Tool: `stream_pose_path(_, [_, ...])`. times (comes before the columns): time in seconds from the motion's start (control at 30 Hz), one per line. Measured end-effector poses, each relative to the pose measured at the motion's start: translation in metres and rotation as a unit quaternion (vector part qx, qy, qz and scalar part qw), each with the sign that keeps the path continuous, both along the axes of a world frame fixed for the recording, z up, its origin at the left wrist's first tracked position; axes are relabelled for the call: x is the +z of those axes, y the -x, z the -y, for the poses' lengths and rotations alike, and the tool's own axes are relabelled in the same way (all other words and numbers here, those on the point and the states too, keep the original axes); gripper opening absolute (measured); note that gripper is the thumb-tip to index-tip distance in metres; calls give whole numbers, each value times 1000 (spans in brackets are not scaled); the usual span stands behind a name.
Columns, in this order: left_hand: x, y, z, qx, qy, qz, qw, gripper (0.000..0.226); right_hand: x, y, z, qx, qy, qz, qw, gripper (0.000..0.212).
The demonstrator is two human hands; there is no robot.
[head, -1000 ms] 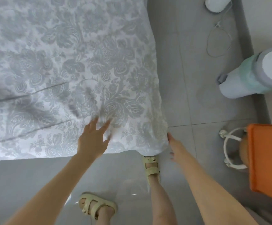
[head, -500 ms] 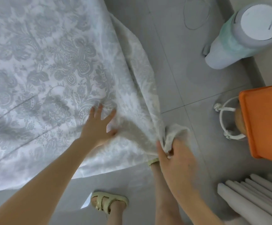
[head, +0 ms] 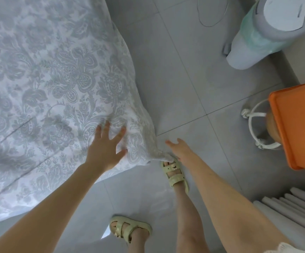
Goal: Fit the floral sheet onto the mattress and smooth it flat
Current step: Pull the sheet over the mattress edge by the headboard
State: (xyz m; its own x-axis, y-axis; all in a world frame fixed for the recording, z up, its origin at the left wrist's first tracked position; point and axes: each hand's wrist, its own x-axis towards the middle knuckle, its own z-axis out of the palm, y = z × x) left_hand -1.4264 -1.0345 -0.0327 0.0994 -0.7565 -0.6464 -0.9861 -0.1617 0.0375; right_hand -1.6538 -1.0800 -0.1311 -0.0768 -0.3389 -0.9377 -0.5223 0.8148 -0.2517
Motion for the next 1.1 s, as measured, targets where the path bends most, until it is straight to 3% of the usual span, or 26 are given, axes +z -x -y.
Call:
stream_pose_path(0.1, [-1,4,1,4,-7,10,1000,73,7,-27,-9,-7,-99,82,992,73])
stream_pose_path(0.17, [-2,6,2,8,-8,14,1000,73,11,-43,-20,-55,-98,133,985,45])
stream_pose_path(0.23, [-4,5,2,8,-1,13,1000,73,16,-40,-23,-30,-16,81,996,29])
stream_pose_path(0.3, [-4,4,1,11,8,4,1000,73,22,-20,-17,57,128,-38,989,40])
stream_pose_path(0.37, [-2,3,-3,9,30,-17,999,70,29,5,-15,108,233,-117,959,49])
stream_pose_path(0.53, [14,-3,-37,1,89,-88,992,50,52,-20,-19,295,243,-170,908,28])
stream_pose_path(0.63, [22,-21,-67,178,179,-65,966,32,78,-55,-28,398,335,-161,839,57])
stream_pose_path(0.7, [20,-41,-88,338,146,0,930,32,89,-69,-36,488,326,-124,800,51])
stream_pose_path(0.77, [15,-63,-111,514,39,25,857,45,95,-77,-34,563,294,-129,762,25])
stream_pose_path(0.8, [11,-71,-124,609,-1,3,793,50,97,-80,-28,603,283,-147,732,16])
stream_pose_path(0.9, [-1,-80,-148,824,22,-189,535,47,110,-84,-20,712,271,-174,624,20])
stream_pose_path(0.97, [-8,-76,-151,882,124,-281,358,34,117,-83,-21,735,267,-172,599,18])
stream_pose_path(1.0, [-11,-73,-149,897,167,-287,293,24,118,-81,-22,735,269,-174,598,17])
stream_pose_path(1.03, [-14,-69,-146,904,187,-267,276,19,116,-78,-21,733,270,-177,599,15])
stream_pose_path(1.1, [-14,-57,-145,905,168,-209,332,29,112,-76,-19,736,257,-189,597,13])
